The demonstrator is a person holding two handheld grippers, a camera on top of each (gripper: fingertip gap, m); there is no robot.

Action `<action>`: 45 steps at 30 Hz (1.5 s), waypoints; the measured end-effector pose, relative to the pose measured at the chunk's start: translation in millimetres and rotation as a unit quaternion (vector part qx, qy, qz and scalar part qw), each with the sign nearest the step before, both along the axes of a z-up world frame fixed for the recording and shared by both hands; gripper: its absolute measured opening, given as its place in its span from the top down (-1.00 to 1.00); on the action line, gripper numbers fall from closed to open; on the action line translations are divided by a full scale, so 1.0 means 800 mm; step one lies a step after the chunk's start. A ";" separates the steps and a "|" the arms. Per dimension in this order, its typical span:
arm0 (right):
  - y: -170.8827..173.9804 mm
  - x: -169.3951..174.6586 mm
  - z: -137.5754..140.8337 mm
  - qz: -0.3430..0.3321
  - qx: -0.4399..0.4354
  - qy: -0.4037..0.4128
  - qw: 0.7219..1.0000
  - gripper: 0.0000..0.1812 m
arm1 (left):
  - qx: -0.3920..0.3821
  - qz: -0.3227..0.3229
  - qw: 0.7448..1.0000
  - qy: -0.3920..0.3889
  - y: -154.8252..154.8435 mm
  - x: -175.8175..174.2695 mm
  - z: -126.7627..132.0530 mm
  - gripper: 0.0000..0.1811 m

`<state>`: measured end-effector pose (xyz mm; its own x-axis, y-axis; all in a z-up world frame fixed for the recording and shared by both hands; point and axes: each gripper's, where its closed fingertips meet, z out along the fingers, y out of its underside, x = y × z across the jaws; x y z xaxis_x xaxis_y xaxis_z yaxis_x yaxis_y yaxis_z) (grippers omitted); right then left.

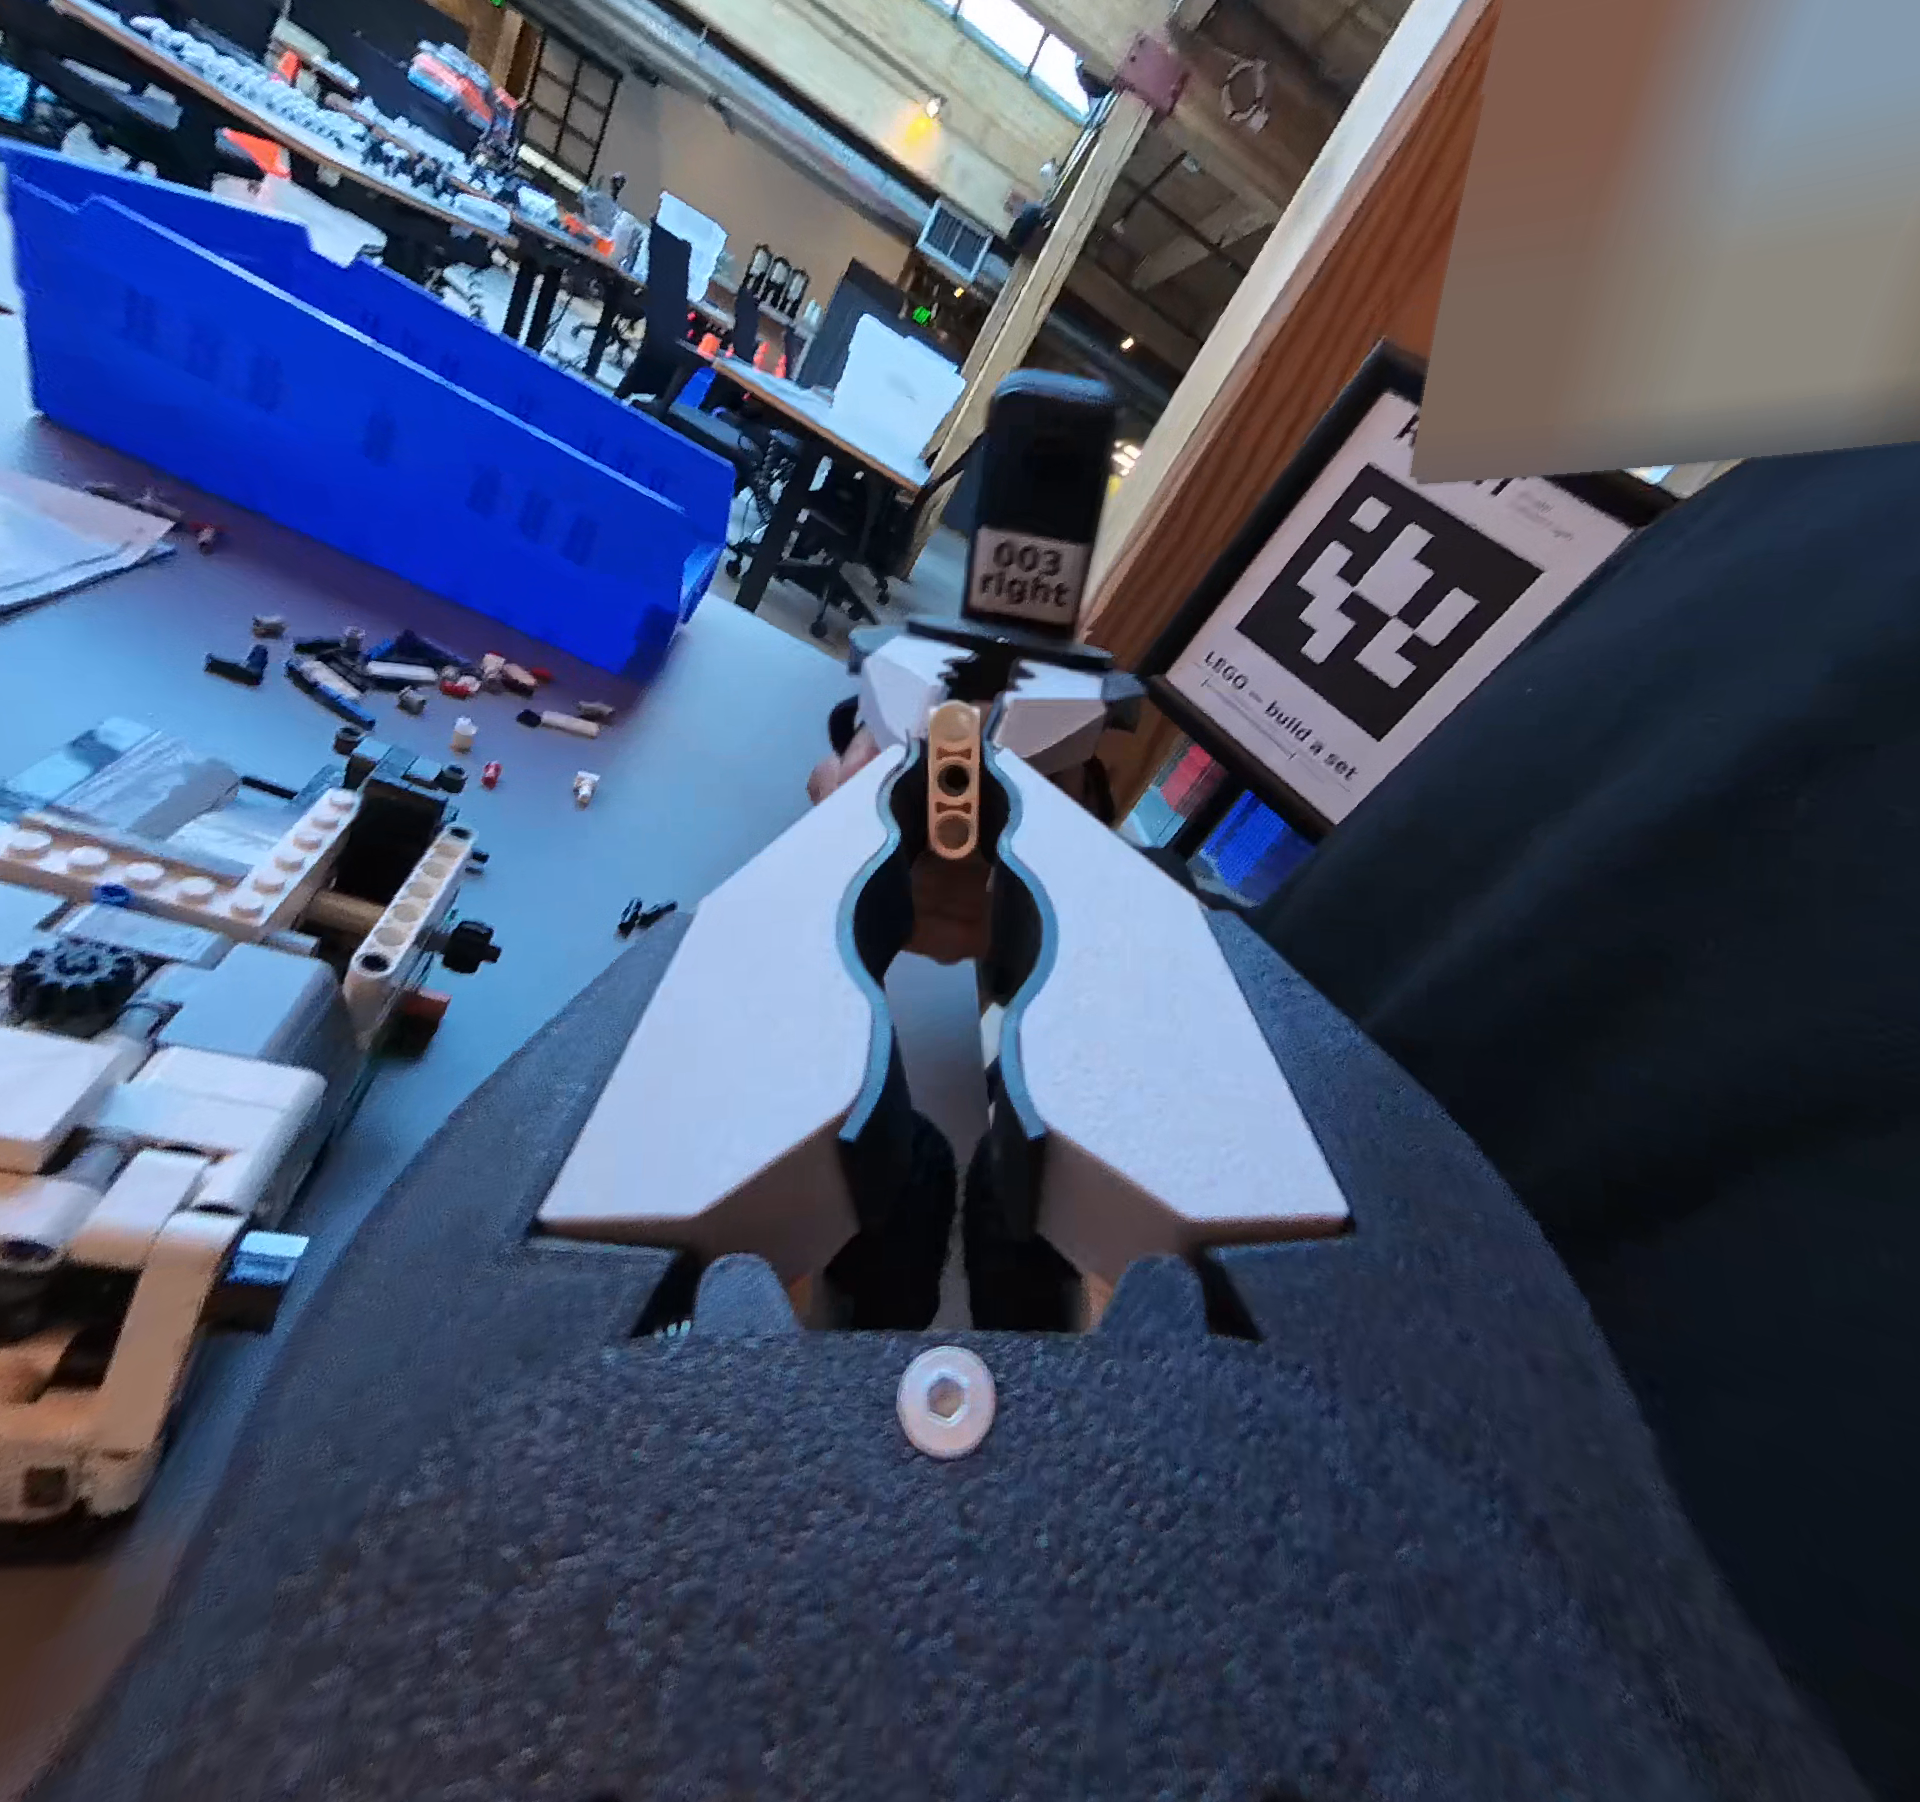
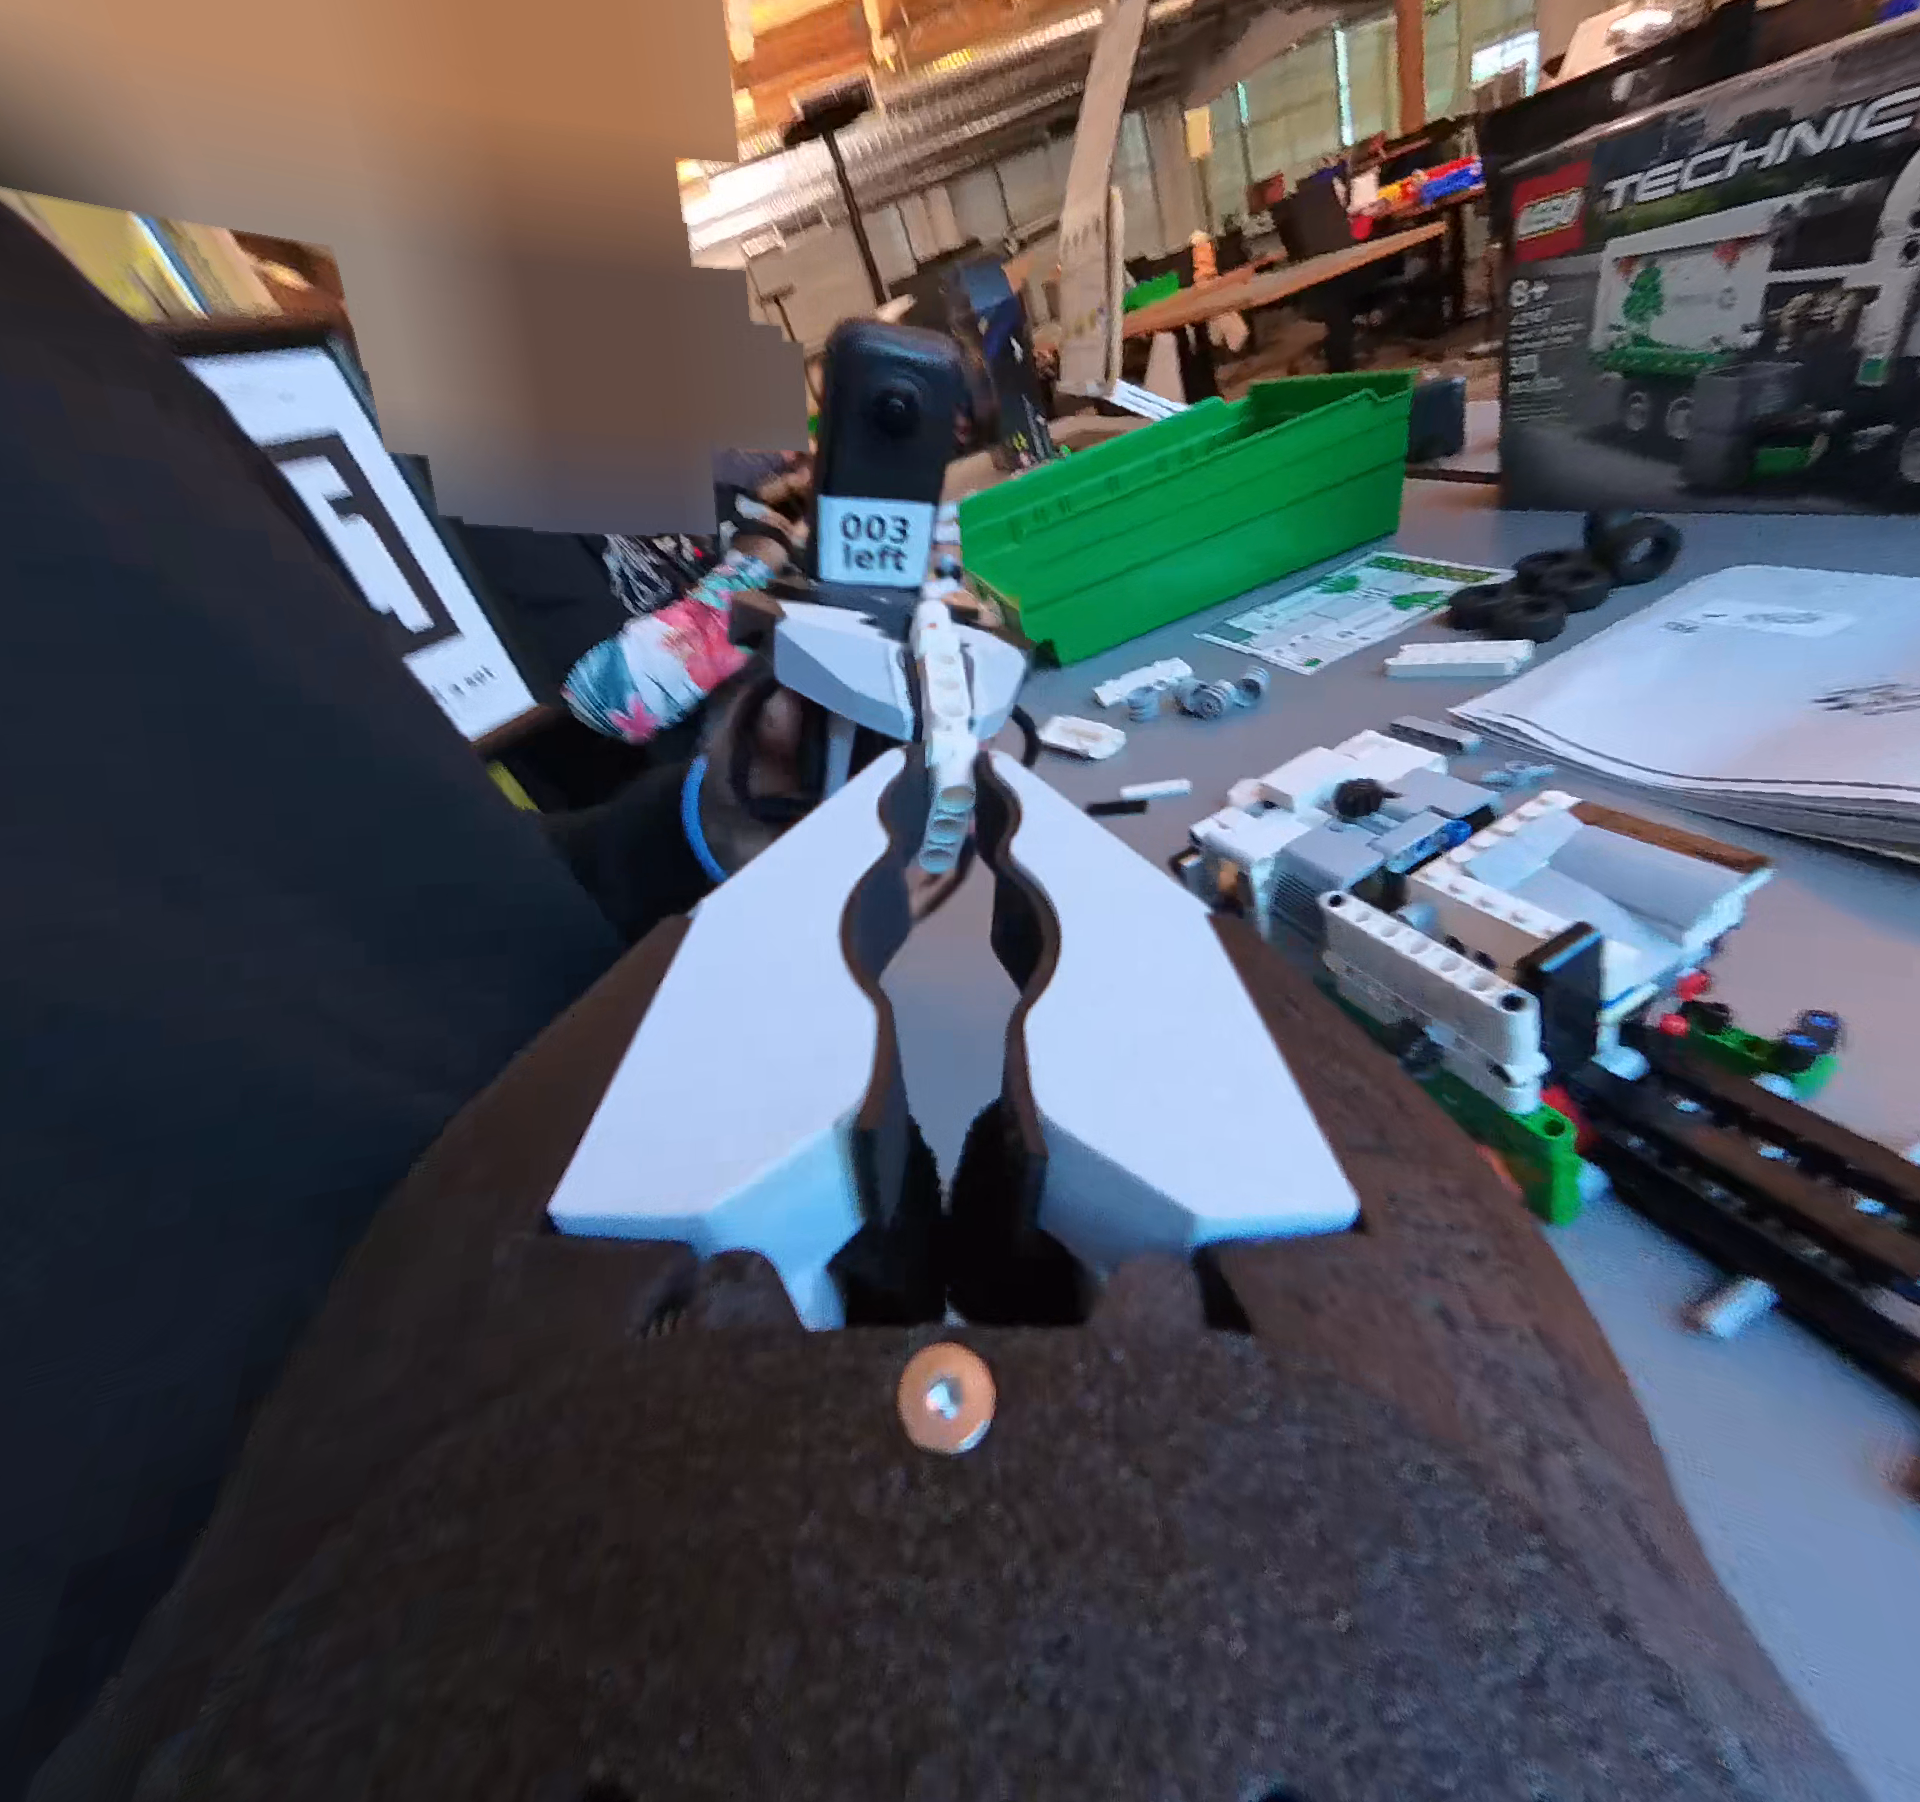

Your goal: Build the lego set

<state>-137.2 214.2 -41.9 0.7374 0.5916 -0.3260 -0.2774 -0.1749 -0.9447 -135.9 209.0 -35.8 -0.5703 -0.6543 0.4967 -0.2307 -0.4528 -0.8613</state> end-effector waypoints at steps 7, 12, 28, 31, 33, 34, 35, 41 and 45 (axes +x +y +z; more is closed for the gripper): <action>-0.007 -0.009 0.004 0.038 -0.008 0.005 0.999 0.93 | 0.009 -0.013 1.000 -0.021 -0.006 -0.008 0.005 0.94; -0.007 -0.017 -0.004 0.065 -0.036 -0.010 0.997 0.93 | 0.049 -0.023 0.998 -0.019 -0.008 -0.013 -0.004 0.94; -0.067 0.111 -0.155 -0.240 -0.276 -0.187 0.912 0.79 | 0.239 0.068 0.969 0.007 0.026 -0.006 -0.057 0.93; -0.067 0.107 -0.164 -0.309 -0.286 -0.193 0.886 0.81 | 0.224 0.051 0.973 0.003 0.014 0.000 -0.059 0.93; -0.064 0.107 -0.168 -0.334 -0.294 -0.195 0.874 0.83 | 0.216 0.033 0.976 0.001 0.004 0.002 -0.061 0.93; -0.063 0.108 -0.167 -0.345 -0.293 -0.199 0.869 0.83 | 0.215 0.027 0.976 0.000 0.001 0.003 -0.062 0.93; -0.062 0.109 -0.169 -0.352 -0.298 -0.203 0.864 0.84 | 0.214 0.019 0.977 0.000 -0.003 0.003 -0.063 0.93; -0.060 0.104 -0.184 -0.354 -0.328 -0.239 0.842 0.85 | 0.232 -0.014 0.973 0.002 -0.012 0.001 -0.069 0.93; -0.056 0.105 -0.184 -0.356 -0.324 -0.264 0.836 0.93 | 0.231 -0.022 0.973 0.003 -0.007 0.001 -0.069 0.93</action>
<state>-53.2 169.3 -189.5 0.9694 -0.2338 0.0743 -0.1038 -0.6653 -0.7393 -135.4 203.4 -90.9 -0.6016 -0.7830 0.1577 -0.2462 -0.0061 -0.9692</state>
